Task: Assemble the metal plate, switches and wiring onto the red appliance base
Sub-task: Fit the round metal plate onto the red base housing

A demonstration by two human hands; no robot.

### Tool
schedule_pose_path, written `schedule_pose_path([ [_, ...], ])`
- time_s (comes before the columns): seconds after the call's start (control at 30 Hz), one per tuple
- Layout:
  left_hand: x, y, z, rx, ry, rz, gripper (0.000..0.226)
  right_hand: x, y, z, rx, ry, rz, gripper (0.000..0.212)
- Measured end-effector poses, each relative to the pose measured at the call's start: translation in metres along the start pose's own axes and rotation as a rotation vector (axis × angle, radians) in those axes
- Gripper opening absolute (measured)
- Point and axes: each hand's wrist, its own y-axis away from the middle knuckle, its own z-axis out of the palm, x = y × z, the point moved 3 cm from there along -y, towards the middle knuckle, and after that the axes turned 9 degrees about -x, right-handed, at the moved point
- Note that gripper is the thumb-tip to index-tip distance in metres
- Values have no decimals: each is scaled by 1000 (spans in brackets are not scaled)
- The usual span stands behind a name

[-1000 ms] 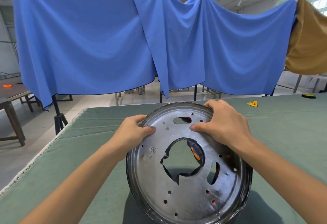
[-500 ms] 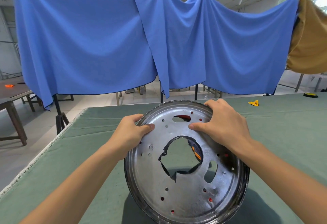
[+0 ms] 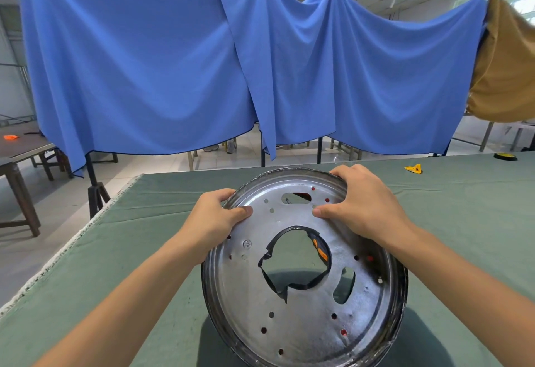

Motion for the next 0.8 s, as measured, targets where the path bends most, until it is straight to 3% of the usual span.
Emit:
schedule_pose_path([
  [0.8, 5, -1, -3, 34, 5, -62, 8, 1, -2, -2, 51, 6, 48, 63],
])
